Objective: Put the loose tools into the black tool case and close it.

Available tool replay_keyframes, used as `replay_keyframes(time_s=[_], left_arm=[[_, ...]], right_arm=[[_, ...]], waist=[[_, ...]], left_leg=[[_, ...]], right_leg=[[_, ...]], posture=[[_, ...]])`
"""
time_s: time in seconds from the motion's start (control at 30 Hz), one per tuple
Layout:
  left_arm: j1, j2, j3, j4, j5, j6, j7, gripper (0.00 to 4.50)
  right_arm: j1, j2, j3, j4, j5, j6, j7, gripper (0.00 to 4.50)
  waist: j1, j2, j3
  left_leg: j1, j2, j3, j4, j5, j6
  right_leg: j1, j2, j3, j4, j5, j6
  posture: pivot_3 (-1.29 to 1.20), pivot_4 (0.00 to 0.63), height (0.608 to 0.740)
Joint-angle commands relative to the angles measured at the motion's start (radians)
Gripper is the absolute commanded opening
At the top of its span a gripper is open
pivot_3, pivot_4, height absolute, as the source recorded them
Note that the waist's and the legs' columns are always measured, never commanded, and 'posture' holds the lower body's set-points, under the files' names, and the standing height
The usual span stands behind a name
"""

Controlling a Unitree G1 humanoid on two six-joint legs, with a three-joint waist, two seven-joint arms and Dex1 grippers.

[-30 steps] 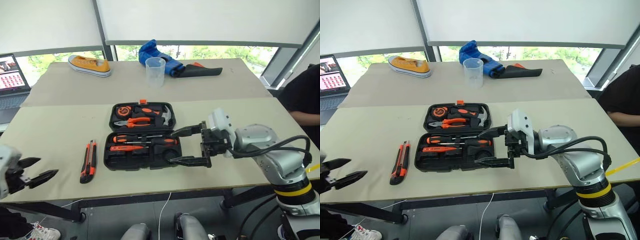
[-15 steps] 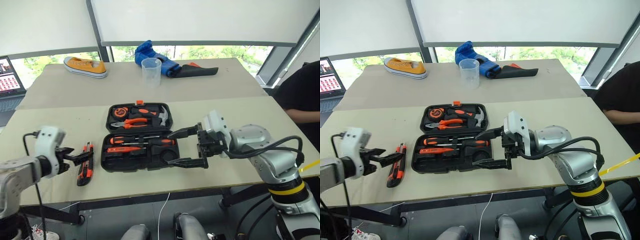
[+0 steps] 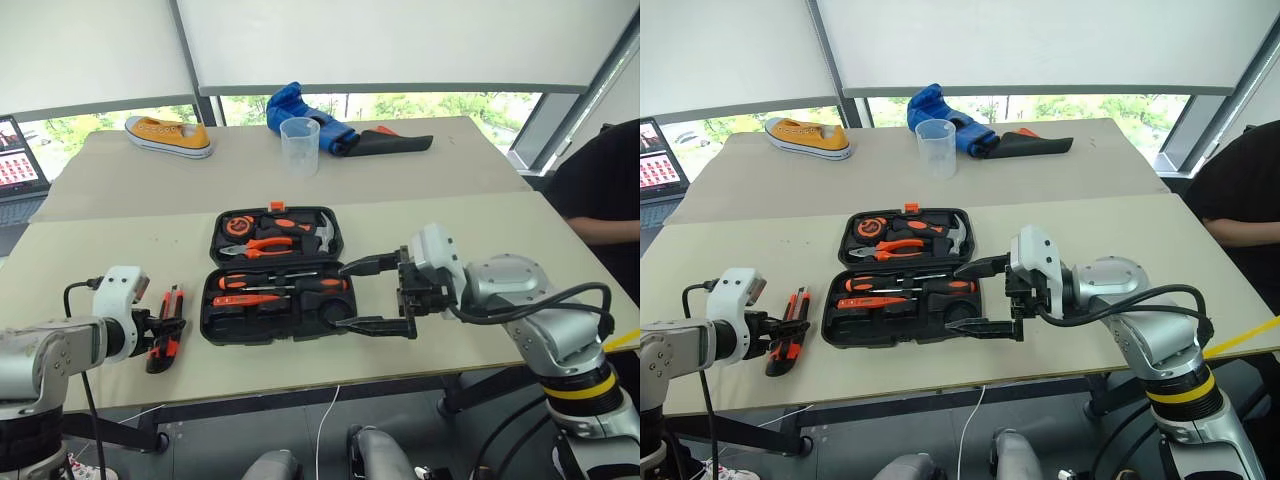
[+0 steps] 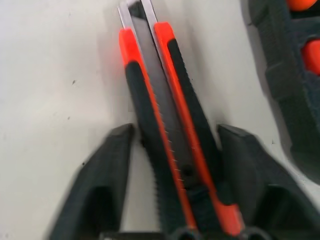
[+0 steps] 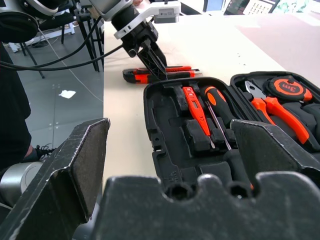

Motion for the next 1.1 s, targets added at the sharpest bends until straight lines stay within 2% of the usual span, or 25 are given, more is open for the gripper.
replay_keyframes(time_s=[0.03, 0.17, 0.3, 0.4, 0.53, 0.67, 0.8, 1.1], left_arm=[[0.034, 0.048, -0.004, 0.085, 0.044, 0.002, 0.013, 1.54], [-0.003, 0.153, -0.004, 0.175, 0.050, -0.199, -0.082, 1.54], [-0.086, 0.253, -0.043, 0.184, -0.023, -0.478, -0.384, 1.53], [-0.127, 0.323, -0.138, 0.150, -0.037, -0.675, -0.635, 1.53], [-0.204, 0.372, -0.338, 0.151, 0.020, -0.853, -0.867, 1.53], [-0.307, 0.346, -0.531, 0.181, 0.118, -0.990, -1.005, 1.53], [-0.419, 0.253, -0.667, 0.294, 0.212, -1.086, -1.068, 1.53], [-0.534, 0.129, -0.769, 0.498, 0.329, -1.179, -1.136, 1.53]], right_arm=[[0.005, -0.020, -0.049, -0.046, 0.035, 0.009, 0.003, 4.50], [0.023, -0.043, -0.083, -0.075, 0.117, 0.069, 0.015, 4.50], [0.045, -0.072, -0.089, -0.101, 0.125, 0.077, 0.021, 4.50], [0.058, -0.082, -0.090, -0.106, 0.103, 0.067, 0.011, 4.50], [0.083, -0.092, -0.097, -0.122, 0.092, 0.066, -0.005, 4.50], [0.115, -0.098, -0.111, -0.154, 0.095, 0.072, -0.034, 4.50], [0.159, -0.102, -0.130, -0.194, 0.092, 0.078, -0.072, 4.50], [0.243, -0.117, -0.166, -0.266, 0.094, 0.080, -0.137, 4.50]], waist=[[-0.002, 0.000, 0.000], [-0.007, 0.000, 0.000], [0.009, -0.001, 0.001], [0.021, -0.001, 0.001], [0.018, -0.001, 0.001], [0.016, -0.001, 0.001], [0.018, -0.001, 0.001], [0.021, -0.001, 0.001]], left_leg=[[0.001, 0.000, 0.000, 0.000, 0.000, -0.001], [0.010, 0.001, 0.002, -0.007, -0.002, -0.006], [0.009, 0.005, 0.002, -0.010, -0.001, -0.008], [0.006, 0.005, 0.001, -0.009, -0.001, -0.008], [0.006, 0.004, 0.002, -0.010, -0.001, -0.006], [0.003, 0.004, 0.001, -0.010, 0.002, -0.001], [0.001, 0.005, 0.001, -0.009, 0.002, 0.000], [-0.003, 0.007, 0.001, -0.004, 0.001, 0.004]], right_leg=[[0.001, 0.000, 0.000, 0.000, 0.000, 0.000], [0.006, 0.000, 0.002, 0.000, -0.002, -0.002], [0.005, 0.001, 0.000, -0.001, -0.003, -0.004], [0.005, 0.000, -0.002, -0.001, -0.003, -0.004], [0.005, 0.000, -0.003, -0.001, -0.003, -0.004], [0.004, 0.000, -0.003, -0.002, -0.003, -0.004], [0.003, 0.000, -0.002, -0.007, -0.003, -0.004], [0.003, 0.001, -0.003, -0.007, -0.002, -0.004]], posture=[[0.00, 0.150, 0.724], [0.00, 0.150, 0.724], [0.00, 0.150, 0.724], [0.00, 0.150, 0.724], [0.00, 0.150, 0.724], [0.00, 0.150, 0.724], [0.00, 0.150, 0.724], [0.00, 0.150, 0.724]])
